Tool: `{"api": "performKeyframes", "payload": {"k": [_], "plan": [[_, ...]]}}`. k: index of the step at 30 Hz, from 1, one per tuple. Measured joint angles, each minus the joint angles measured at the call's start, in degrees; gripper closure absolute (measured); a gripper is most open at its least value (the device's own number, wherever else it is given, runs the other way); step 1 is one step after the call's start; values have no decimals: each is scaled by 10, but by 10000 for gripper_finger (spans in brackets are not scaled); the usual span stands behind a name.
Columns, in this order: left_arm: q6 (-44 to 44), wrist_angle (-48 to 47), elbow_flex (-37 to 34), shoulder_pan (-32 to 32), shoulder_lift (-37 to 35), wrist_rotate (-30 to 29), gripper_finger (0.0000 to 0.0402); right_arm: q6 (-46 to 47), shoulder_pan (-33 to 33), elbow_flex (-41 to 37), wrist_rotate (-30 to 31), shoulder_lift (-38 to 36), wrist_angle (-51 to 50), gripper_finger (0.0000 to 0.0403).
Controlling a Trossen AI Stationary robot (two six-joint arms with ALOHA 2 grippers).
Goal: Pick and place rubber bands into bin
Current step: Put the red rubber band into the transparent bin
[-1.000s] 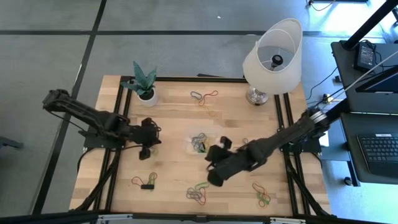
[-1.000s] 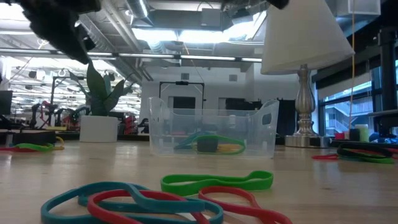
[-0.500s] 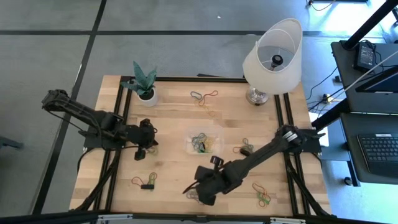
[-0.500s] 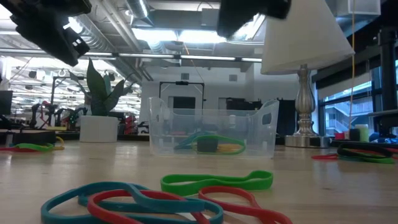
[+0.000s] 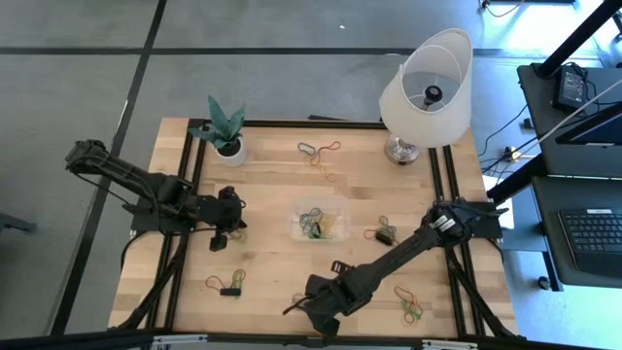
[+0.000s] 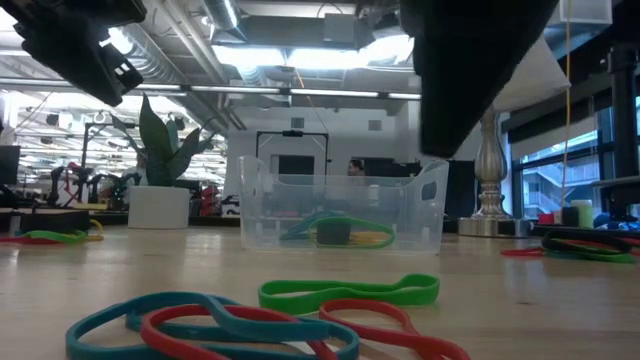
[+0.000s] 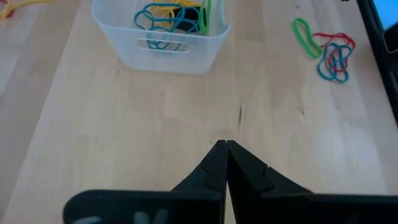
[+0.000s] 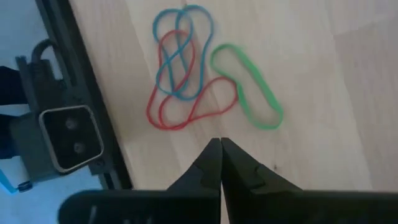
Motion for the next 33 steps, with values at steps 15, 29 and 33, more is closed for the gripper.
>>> {"api": "performKeyframes", "payload": {"k": [15, 29, 33], "plan": [[0, 0, 0, 0, 0, -1, 398, -5, 13, 0, 6, 36, 46, 376], [2, 0, 0, 0, 0, -12, 398, -13, 13, -3, 6, 72, 94, 280], [2, 0, 0, 0, 0, -11, 398, -19, 13, 0, 13, 88, 103, 268]]}}
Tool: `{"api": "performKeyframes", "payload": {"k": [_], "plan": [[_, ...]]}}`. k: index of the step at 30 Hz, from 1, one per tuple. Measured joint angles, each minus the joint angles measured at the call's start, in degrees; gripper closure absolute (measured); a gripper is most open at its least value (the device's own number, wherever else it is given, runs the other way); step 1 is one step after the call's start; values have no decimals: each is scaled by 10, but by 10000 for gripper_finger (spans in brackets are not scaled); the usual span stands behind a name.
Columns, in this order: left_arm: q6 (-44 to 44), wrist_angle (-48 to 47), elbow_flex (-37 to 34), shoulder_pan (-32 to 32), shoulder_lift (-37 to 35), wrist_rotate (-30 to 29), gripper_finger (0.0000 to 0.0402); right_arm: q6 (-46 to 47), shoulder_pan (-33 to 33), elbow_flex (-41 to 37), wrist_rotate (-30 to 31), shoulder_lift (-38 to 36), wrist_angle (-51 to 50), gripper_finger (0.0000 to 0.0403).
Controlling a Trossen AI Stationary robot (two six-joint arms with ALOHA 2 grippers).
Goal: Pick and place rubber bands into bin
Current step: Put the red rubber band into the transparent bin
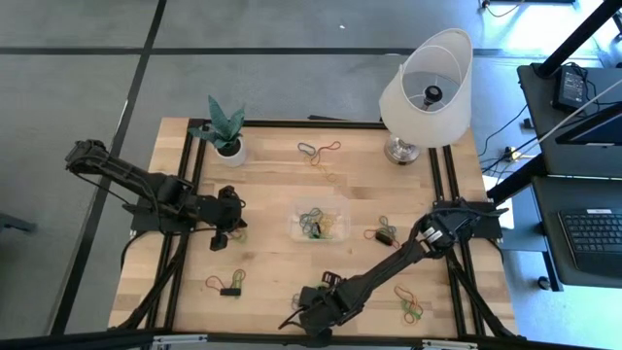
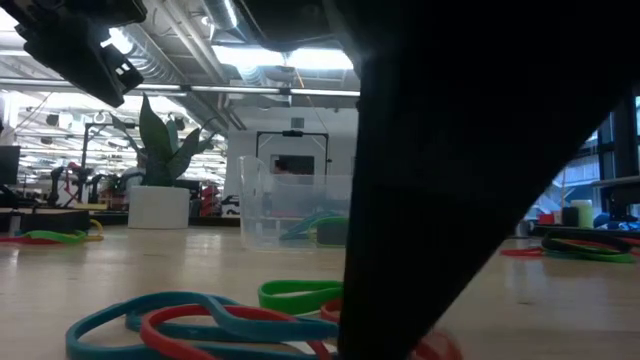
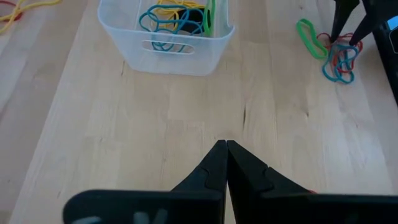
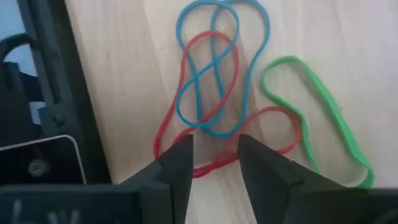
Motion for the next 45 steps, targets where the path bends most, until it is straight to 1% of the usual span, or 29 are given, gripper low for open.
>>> {"api": "performKeyframes", "payload": {"k": [3, 5, 7, 10, 12, 14, 16, 20, 22, 25, 30, 36, 39, 42, 45], "plan": [[0, 0, 0, 0, 0, 0, 398, 2, 1, 0, 1, 9, -5, 277], [0, 0, 0, 0, 0, 0, 398, 0, 3, 0, 1, 9, -11, 294], [0, 0, 0, 0, 0, 0, 398, 2, 4, 0, 2, 7, -21, 320], [0, 0, 0, 0, 0, 0, 398, 14, 6, 7, 2, 4, -40, 373], [0, 0, 0, 0, 0, 0, 398, 11, 6, 22, 1, 6, -51, 393], [5, 0, 0, 0, 0, 1, 398, 5, 6, 42, -3, 9, -72, 393], [11, 0, 0, 0, 0, 1, 398, 8, 7, 72, -15, 13, -130, 396], [15, 0, 0, 0, 0, 1, 398, 19, 12, 147, -7, 12, -238, 398], [19, 0, 0, 0, 0, 1, 398, 19, 15, 187, 12, 11, -294, 399], [21, 0, 0, 0, 0, 1, 398, 25, 23, 240, 59, 11, -344, 400], [21, 1, 0, 0, 0, 1, 398, 64, 28, 219, 118, -42, -330, 401], [13, 1, 0, 0, 0, 3, 398, 62, 32, 218, 223, -84, -328, 401], [11, 1, 0, 0, 0, 14, 398, 69, 32, 218, 275, -100, -344, 401], [11, 1, 0, 0, 0, 16, 398, 75, 17, 218, 326, -115, -361, 401], [16, 1, 0, 0, 0, 14, 398, 66, -12, 218, 345, -129, -377, 401]]}}
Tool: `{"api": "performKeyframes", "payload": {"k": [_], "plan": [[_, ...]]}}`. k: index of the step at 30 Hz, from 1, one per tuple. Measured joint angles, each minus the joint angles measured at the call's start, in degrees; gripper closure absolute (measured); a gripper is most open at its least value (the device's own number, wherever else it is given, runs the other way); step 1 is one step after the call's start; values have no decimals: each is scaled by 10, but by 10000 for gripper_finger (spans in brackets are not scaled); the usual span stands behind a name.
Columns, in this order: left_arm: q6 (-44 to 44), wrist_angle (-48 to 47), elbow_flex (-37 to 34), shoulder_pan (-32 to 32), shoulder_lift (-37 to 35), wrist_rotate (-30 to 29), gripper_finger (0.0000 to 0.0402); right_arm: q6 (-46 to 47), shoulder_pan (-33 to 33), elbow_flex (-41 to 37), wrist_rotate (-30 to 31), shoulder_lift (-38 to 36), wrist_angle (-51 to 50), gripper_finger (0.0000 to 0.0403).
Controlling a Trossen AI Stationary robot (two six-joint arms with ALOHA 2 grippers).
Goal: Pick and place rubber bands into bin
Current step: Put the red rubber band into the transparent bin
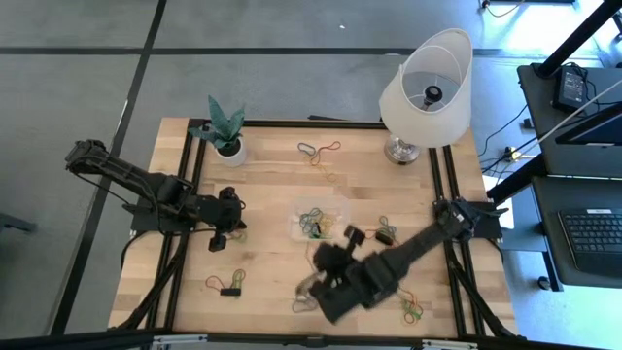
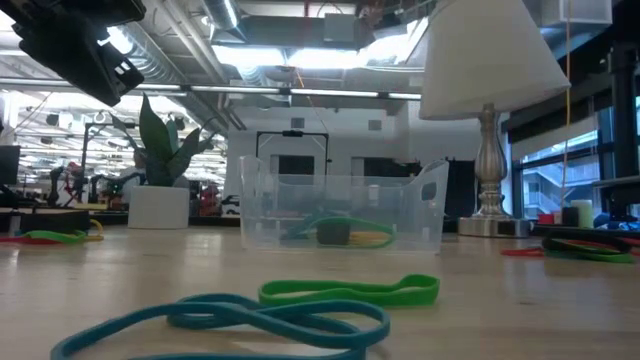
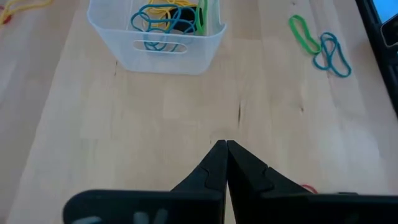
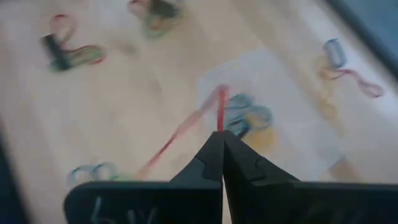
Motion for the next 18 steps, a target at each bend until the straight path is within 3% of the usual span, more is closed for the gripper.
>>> {"api": "performKeyframes", "payload": {"k": [4, 10, 18], "plan": [[23, 0, 0, 1, 0, -1, 398, -59, -50, 0, -5, -10, -4, 401], [10, 0, 0, 1, 0, -2, 398, -187, -141, -7, -89, -11, 5, 402], [8, 0, 0, 1, 0, -3, 398, -302, -227, -144, -238, -11, 106, 402]]}}
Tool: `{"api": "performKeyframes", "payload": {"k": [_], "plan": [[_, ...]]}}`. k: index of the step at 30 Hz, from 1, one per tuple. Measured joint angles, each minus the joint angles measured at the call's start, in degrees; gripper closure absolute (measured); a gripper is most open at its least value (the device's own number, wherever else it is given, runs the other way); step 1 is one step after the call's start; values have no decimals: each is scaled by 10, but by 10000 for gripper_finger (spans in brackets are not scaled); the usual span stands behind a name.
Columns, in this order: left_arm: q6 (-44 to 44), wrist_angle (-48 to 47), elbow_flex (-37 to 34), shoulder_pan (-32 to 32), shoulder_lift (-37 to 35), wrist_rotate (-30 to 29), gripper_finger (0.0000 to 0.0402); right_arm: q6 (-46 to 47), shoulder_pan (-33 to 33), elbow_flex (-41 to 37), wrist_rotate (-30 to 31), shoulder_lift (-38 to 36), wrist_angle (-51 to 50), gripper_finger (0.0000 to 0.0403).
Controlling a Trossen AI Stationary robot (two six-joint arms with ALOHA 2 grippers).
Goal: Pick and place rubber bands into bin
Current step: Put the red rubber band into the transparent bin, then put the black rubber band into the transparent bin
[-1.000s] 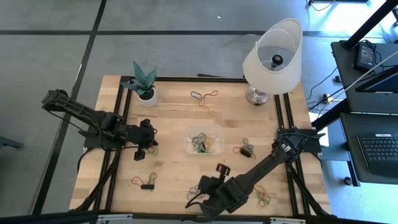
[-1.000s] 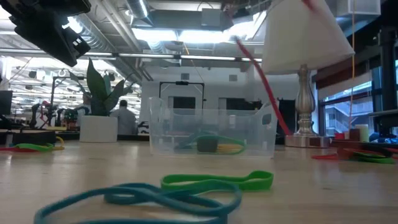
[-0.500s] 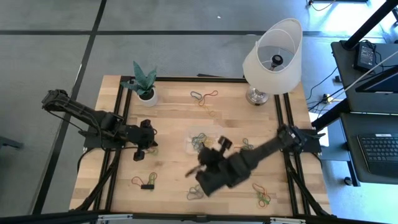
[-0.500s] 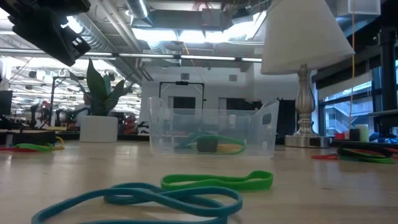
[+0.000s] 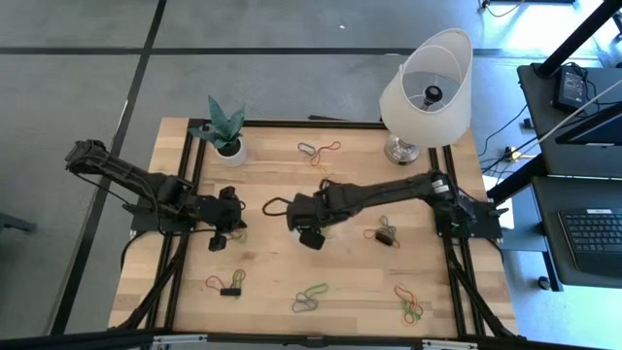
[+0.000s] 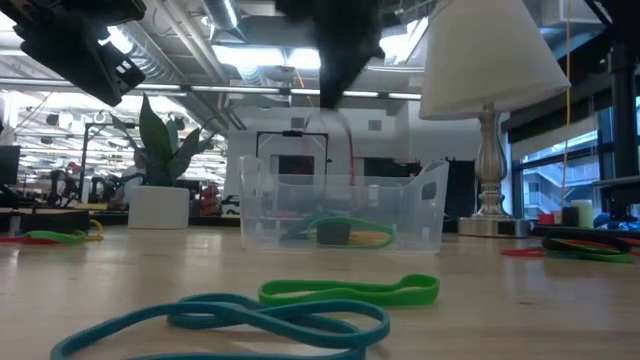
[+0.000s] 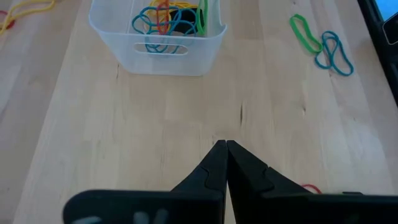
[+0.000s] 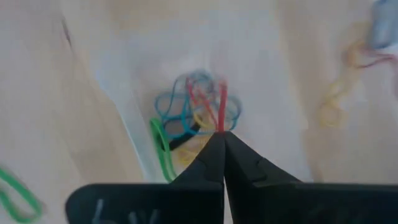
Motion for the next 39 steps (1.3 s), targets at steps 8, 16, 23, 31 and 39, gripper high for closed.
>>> {"api": "performKeyframes", "payload": {"k": [8, 16, 23, 31, 39], "plan": [[0, 0, 0, 0, 0, -37, 398, -62, -44, -161, -128, 1, 178, 402], [0, 4, 0, 0, 0, -66, 398, -93, -62, -190, -179, 1, 196, 382], [-40, 4, 0, 0, 0, -60, 398, -93, -62, -190, -181, -34, 179, 343], [-55, 4, 0, 0, 0, -61, 398, -111, -63, -190, -179, -65, 164, 283], [-112, 4, 0, 0, 0, -63, 398, -133, -57, -207, -114, -92, 105, 270]]}}
